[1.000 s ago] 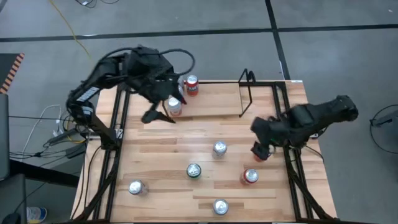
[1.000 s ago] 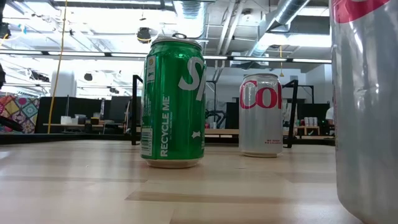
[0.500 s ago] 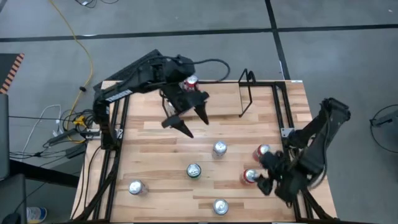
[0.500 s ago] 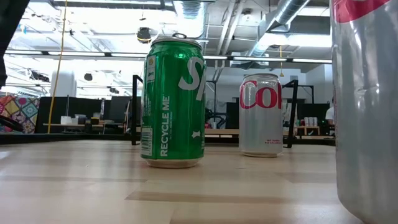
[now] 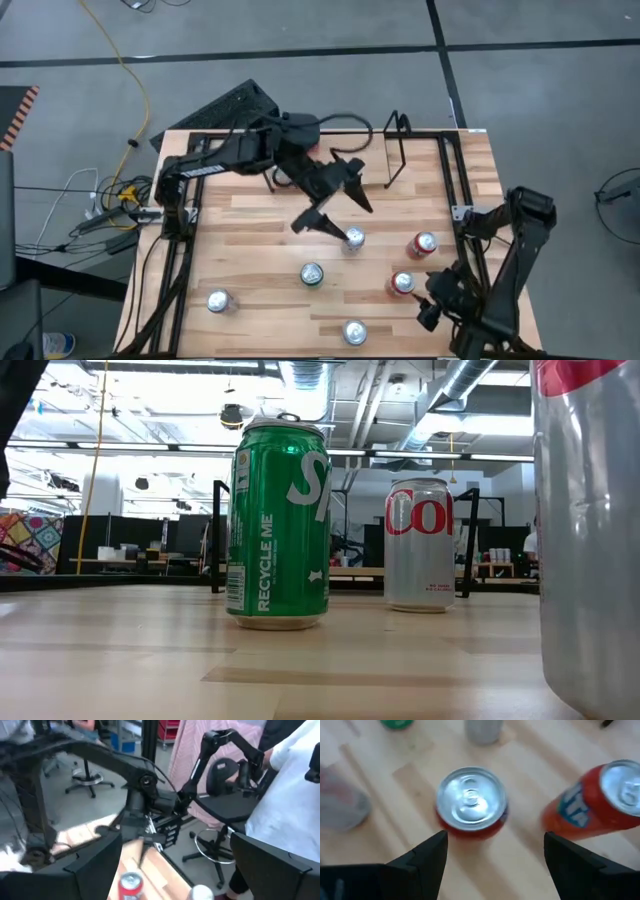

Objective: Place canned beverage on shelf
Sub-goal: Put the bottom red soda can on the shelf aligned with the other red soda can

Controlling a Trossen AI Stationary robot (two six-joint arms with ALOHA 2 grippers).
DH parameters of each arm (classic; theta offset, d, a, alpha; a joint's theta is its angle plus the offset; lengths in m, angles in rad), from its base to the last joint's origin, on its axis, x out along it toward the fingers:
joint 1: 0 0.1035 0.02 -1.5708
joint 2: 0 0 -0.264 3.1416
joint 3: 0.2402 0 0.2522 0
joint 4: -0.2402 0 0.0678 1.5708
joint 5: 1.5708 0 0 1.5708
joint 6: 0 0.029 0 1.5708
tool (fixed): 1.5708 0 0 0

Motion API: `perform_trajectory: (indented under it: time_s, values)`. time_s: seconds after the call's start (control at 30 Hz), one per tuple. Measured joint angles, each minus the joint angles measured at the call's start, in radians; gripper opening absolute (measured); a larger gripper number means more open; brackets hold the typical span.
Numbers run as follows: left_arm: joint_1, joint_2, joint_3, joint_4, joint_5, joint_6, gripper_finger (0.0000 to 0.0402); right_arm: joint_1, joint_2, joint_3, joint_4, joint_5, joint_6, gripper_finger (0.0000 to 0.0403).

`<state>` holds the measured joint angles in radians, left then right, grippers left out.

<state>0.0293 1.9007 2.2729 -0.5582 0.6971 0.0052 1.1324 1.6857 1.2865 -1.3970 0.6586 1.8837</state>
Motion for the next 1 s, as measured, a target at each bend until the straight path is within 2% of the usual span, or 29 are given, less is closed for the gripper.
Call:
perform_trajectory:
  time_s: [0.13, 0.27, 0.37, 0.57, 0.83, 1.0]
  values:
    - [-0.034, 0.017, -0.001, 0.014, -0.052, -0.031, 0.0355, 0.034, 0.073, 0.0, -0.037, 0.064, 0.124, 0.0302]
    - [-0.055, 0.026, -0.001, 0.043, -0.106, -0.079, 0.0355, 0.051, 0.114, 0.0, 0.072, 0.085, 0.137, 0.0302]
    - [-0.067, 0.031, -0.001, 0.097, -0.12, -0.092, 0.0355, 0.064, 0.143, 0.001, 0.134, 0.139, 0.145, 0.0302]
    - [-0.082, 0.033, -0.001, 0.16, -0.161, -0.119, 0.0355, 0.063, 0.24, 0.0, 0.062, 0.19, 0.268, 0.0302]
    - [-0.081, 0.033, -0.001, 0.185, -0.171, -0.158, 0.0355, 0.019, 0.333, -0.002, 0.124, 0.24, 0.287, 0.0302]
    - [-0.081, 0.033, -0.001, 0.186, -0.181, -0.159, 0.0355, -0.016, 0.325, -0.091, 0.23, 0.318, 0.277, 0.0302]
